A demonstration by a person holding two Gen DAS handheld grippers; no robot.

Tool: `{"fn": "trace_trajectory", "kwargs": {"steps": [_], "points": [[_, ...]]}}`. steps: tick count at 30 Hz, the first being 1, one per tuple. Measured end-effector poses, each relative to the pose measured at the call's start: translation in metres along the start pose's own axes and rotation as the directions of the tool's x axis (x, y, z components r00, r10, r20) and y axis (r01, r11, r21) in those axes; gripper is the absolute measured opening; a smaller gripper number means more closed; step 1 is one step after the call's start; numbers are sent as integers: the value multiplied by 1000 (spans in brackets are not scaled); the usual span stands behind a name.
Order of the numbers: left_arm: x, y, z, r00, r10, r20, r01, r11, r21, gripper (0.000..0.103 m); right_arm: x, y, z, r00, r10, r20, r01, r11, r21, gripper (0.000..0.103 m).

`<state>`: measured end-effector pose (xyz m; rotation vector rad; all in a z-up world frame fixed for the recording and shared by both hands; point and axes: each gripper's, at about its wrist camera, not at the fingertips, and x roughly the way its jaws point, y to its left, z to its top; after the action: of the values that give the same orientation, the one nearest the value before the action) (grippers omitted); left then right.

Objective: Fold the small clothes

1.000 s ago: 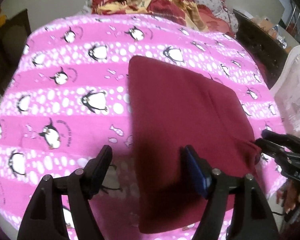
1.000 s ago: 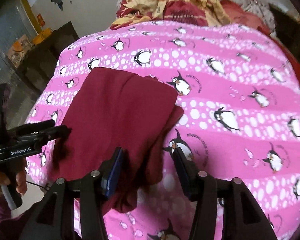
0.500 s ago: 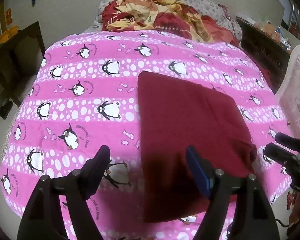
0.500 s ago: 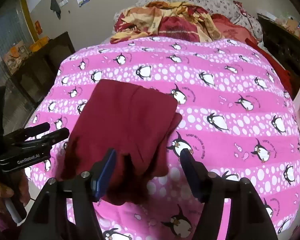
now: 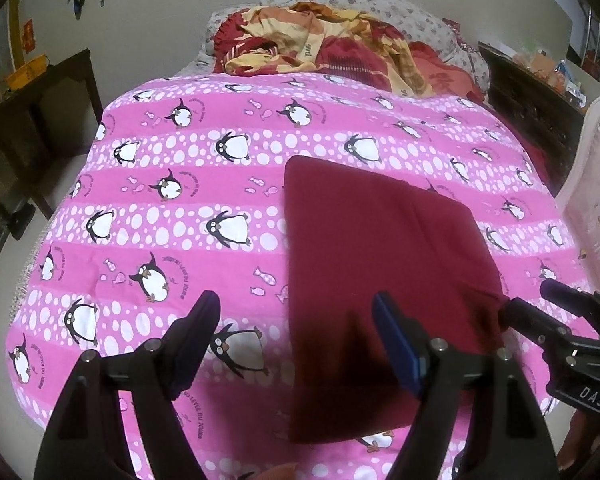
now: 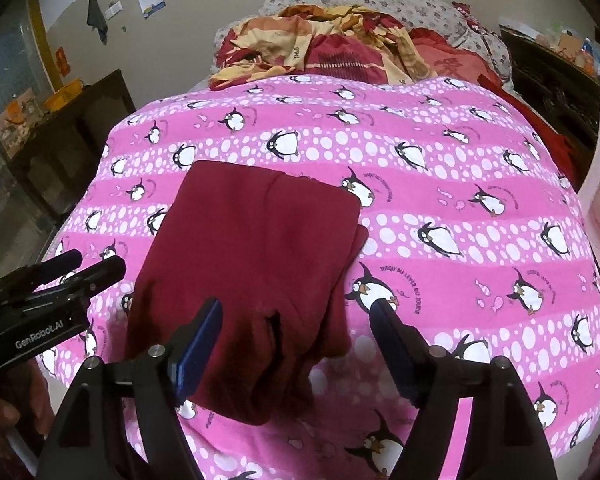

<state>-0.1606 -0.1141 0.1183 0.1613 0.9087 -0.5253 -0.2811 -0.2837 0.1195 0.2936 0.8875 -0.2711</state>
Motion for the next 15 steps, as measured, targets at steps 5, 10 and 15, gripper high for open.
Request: {"fn": "trace_trajectory", "kwargs": {"steps": [5,10,15], "points": [[1,0,0,1000,-1,3,1,1000,-2,77,1,-3,2,1000,-7,-5,7,1000,17,83],[2,-1,1,1000,-2,0,2,1000,2,77,3,-3,3,1000,-12,-16,12,1000,14,84],[2,-4,2,1000,0,0,0,1000,5,77,5,-1,4,1000,-14,-25,15,1000,9,85]]}}
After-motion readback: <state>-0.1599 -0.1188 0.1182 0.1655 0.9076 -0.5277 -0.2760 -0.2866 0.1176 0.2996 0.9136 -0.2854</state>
